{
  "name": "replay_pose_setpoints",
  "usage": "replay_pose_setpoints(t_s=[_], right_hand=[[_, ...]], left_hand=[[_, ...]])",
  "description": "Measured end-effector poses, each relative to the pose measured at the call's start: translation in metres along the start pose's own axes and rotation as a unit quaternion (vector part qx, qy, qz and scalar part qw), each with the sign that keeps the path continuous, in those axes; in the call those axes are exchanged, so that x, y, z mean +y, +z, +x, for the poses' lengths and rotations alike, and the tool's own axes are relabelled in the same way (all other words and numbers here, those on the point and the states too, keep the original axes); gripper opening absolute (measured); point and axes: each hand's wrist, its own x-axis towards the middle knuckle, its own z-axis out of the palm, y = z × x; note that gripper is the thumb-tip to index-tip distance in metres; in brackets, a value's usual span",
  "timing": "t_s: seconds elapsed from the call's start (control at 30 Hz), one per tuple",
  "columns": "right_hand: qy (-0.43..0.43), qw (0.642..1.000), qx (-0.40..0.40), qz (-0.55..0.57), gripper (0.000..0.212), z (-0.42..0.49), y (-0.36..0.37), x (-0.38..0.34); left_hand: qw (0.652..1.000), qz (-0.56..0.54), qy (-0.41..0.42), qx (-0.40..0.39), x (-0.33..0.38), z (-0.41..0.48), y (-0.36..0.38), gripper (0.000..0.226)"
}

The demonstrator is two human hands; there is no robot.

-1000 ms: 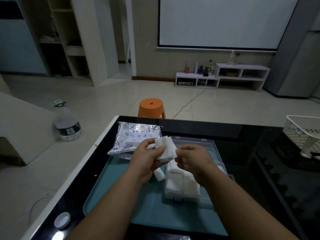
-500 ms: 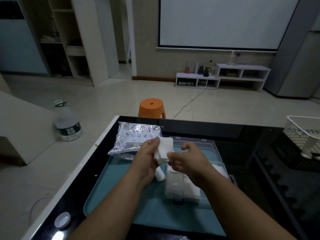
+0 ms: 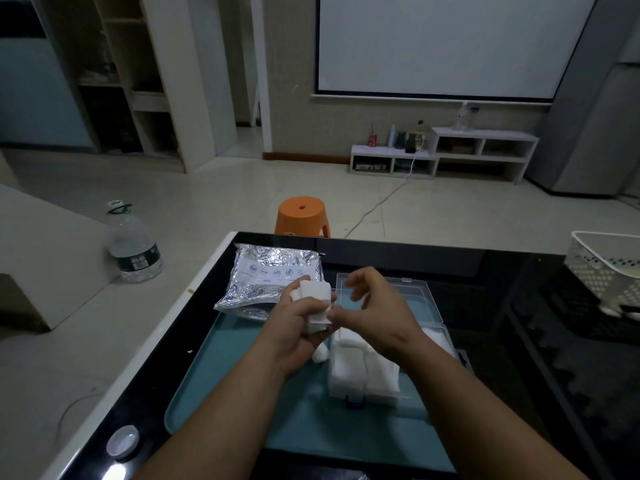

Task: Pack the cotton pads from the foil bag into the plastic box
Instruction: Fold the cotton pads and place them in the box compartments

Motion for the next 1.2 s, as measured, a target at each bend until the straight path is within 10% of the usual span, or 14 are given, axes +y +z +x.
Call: replay_pose_setpoints(t_s=[0.13,0.27,0.57,0.83,1.2], right_hand=[[-0.064,0.993,-0.066,-0.068,0.107,-0.001,0.005,-0.002],[-0.071,0.984,-0.099,-0.132,0.122,-0.001,0.006,-0.001],[-0.081,0.98,-0.14,-0.112,0.108,0.003,-0.007,0.003],[0.04,0.999,-0.018,0.022,0.011,0.006,-0.022,0.011],[0.161,0.976,-0.068,0.13,0.021,0.0,-0.037,0.029]], left_hand=[[0.999,0.028,-0.013,-0.038,-0.003,-0.002,0.004,0.06],[0.995,0.084,-0.015,-0.057,-0.007,-0.008,0.013,0.051],[0.995,0.094,-0.014,-0.041,-0.008,-0.005,0.016,0.039],[0.995,0.096,-0.009,0.035,-0.008,0.005,0.017,0.015],[0.982,0.173,-0.072,0.028,-0.02,-0.001,0.039,0.016]])
